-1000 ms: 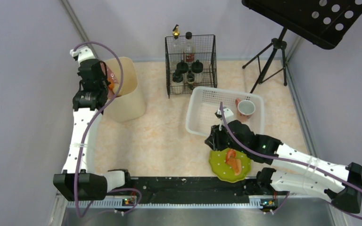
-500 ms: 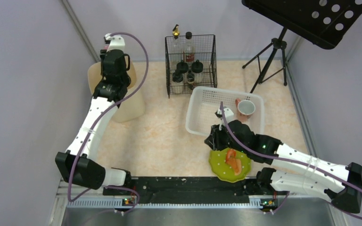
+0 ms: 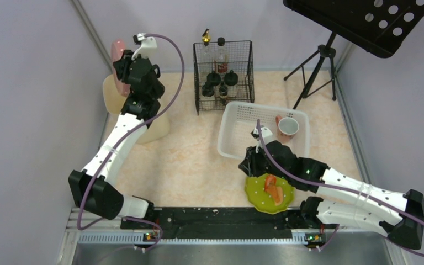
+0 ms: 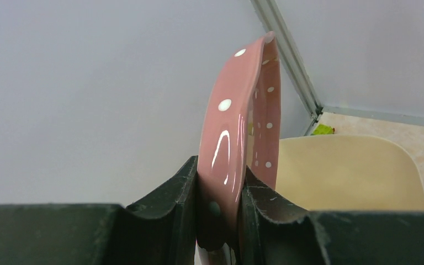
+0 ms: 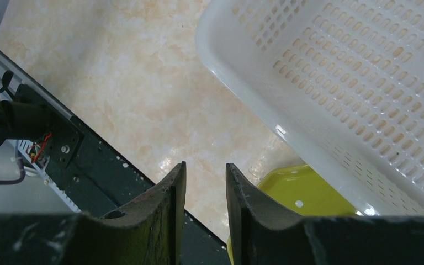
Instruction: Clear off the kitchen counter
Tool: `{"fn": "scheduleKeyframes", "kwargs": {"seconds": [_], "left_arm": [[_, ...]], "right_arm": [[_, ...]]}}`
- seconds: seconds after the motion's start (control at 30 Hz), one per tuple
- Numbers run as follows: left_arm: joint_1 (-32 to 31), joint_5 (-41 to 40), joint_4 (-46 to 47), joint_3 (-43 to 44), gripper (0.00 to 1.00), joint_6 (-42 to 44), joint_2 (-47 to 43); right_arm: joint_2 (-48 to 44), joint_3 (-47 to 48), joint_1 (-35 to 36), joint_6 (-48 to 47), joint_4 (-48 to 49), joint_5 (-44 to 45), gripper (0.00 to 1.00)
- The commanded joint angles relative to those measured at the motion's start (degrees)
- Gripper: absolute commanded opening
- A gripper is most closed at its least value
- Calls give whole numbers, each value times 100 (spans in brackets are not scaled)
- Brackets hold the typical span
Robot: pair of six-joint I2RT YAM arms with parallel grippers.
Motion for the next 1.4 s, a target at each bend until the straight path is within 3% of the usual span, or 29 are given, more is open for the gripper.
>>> {"fn": "scheduleKeyframes", "kwargs": {"seconds": [0.0, 0.23, 0.4, 0.6, 0.73, 0.87, 1.17, 1.37], "left_arm": [[-80, -252, 657, 576, 0, -79, -210], [-177, 511, -2316, 1937, 0, -2338, -451], [-660, 1361, -3333, 2169, 0, -3439, -716], [-727, 3380, -4343, 2315, 0, -5008, -912], [-771, 4876, -4362, 1979, 0, -5816, -1023], [-832, 6309, -3719, 1074, 0, -6653, -1206], [-1304, 7239, -2104, -560, 0, -7620, -988], [-1607, 7364, -1598, -578, 0, -7741, -238]], "right_arm": [[6, -11, -37, 33, 198, -42, 32], [-208, 139, -44, 15, -100, 142, 32], [-619, 575, -44, -188, -687, 653, 36], [-958, 1350, -44, -422, -1528, 1459, 48], [-1182, 1812, -37, -529, -2078, 2031, 55], [-1379, 2185, -39, -559, -2421, 2303, 57], [-1574, 2487, -44, -438, -2843, 2376, 58], [-1635, 2386, -42, -280, -2863, 2226, 58]]}}
